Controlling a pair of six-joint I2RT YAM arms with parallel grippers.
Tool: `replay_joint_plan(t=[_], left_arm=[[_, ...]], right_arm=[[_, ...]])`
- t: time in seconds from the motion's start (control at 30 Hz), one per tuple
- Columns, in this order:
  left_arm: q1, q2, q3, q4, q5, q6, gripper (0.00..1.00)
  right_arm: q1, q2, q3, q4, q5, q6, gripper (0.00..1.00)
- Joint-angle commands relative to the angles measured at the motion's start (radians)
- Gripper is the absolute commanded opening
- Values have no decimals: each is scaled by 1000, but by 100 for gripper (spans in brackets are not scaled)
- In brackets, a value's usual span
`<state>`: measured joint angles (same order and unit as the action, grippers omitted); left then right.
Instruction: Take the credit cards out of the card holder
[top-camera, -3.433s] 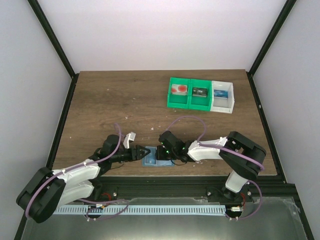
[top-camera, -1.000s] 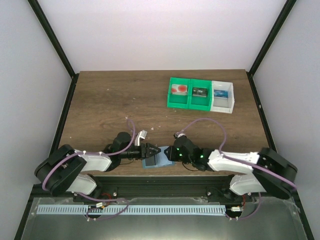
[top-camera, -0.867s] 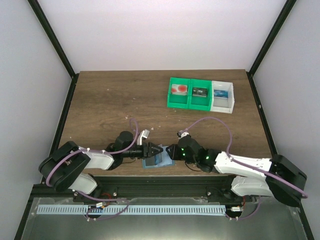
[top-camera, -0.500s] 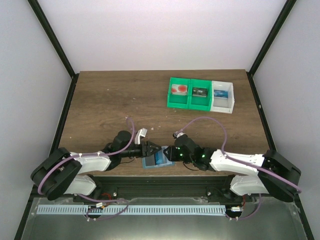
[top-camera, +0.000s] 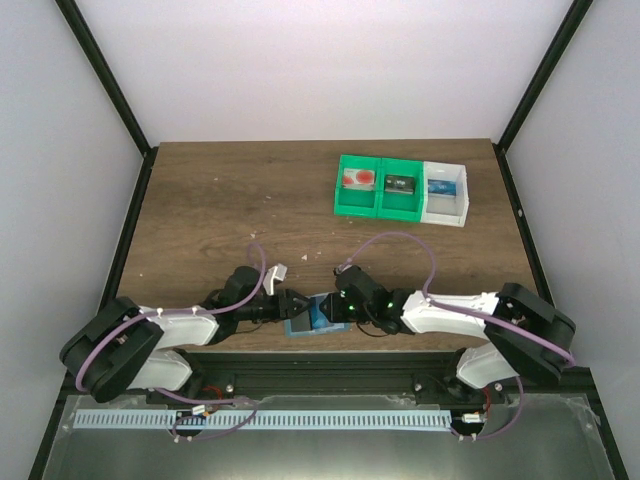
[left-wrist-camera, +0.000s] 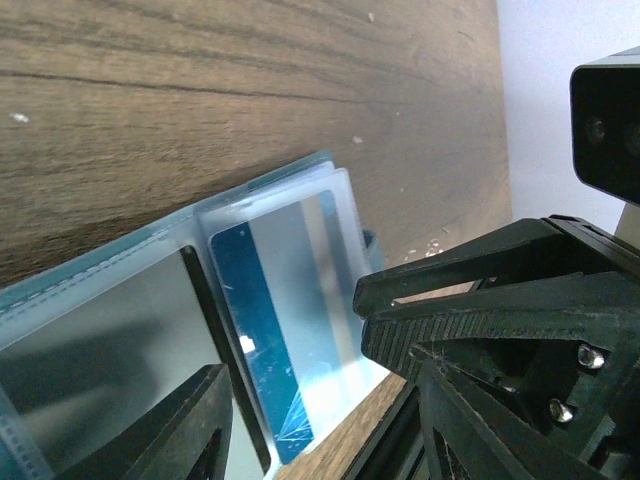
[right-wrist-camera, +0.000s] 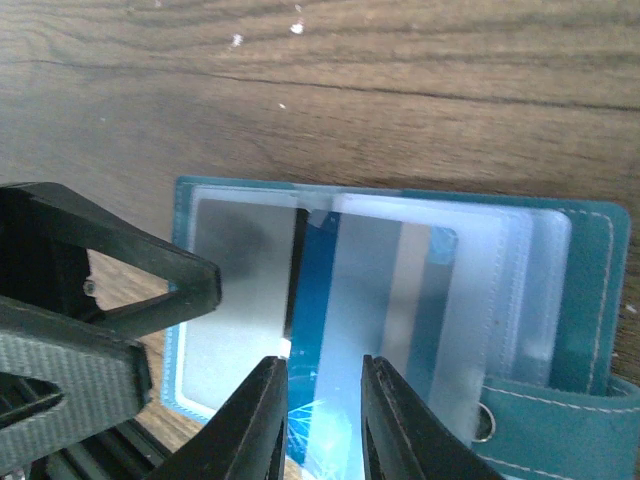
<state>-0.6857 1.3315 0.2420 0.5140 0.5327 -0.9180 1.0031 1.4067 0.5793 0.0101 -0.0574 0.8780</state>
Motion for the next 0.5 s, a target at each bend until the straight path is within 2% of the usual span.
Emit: replay_joint_plan(t=[0.0,0.33,0.47], left_arm=[[6,39,-17,13,-3,30,54],[5,99,-19,73,21,19,52],[5,124,-26,152,33,-2,50]], right_arm=[[6,28,-21,-13,32,30,21],[6,45,-40,-25,50,45,20],[6,63,-61,16,20,54,18]])
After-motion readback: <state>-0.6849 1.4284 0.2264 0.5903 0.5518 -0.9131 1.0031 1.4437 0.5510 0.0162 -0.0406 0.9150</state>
